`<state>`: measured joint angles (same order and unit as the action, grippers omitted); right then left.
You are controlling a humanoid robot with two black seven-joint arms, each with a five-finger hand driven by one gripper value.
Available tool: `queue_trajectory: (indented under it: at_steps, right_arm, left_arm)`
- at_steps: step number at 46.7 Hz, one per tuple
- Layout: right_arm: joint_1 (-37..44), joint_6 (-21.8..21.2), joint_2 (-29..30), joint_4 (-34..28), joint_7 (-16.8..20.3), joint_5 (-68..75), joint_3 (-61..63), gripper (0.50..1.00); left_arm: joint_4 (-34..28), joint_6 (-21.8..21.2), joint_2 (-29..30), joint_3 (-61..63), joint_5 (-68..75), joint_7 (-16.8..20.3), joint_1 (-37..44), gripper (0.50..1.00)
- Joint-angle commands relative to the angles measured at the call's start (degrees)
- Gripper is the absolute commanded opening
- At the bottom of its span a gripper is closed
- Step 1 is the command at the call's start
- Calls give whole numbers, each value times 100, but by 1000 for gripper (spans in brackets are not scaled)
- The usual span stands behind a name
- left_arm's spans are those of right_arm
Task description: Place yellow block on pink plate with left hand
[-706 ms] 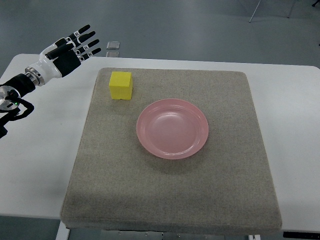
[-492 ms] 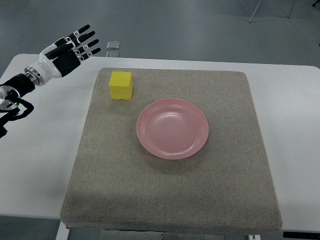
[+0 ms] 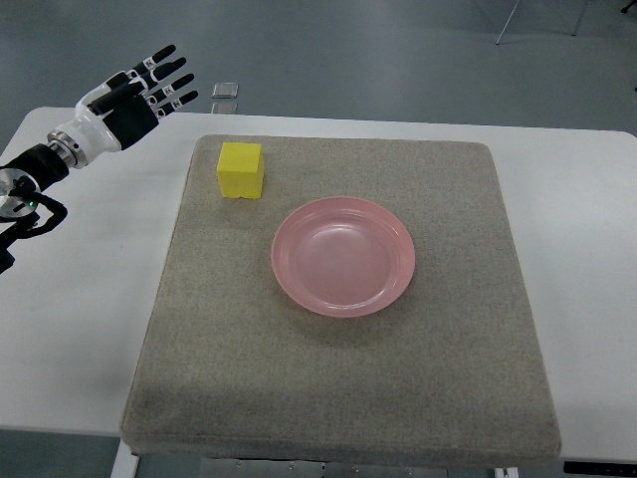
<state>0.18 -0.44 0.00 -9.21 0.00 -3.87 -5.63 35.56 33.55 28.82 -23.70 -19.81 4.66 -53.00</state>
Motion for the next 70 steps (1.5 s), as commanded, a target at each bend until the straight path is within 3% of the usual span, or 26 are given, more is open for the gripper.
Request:
queue_trajectory:
  at_steps: [1,14,25,42,60,70]
  right_arm:
    - [0,0,0,-2,0,0,1,924]
    - [0,0,0,-2,0,0,1,924]
    - [0,0,0,-2,0,9,1,924]
    - [0,0,0,-2,0,0,1,924]
    - [0,0,0,-2,0,0,1,924]
    - [0,0,0,-2,0,0,1,924]
  left_arm:
    - [-32,145,9,32,99,8,0,999]
    - [-225,145,27,-30,1970,123,-220,996]
    - [-207,145,115,-12,3947,544,-562,996]
    - [135,135,150,41,7095,764,-1186,994]
    - [135,-929,-368,770,8291,764,-1310,994]
    - [127,-1105,-544,858,8924,764,-1310,992]
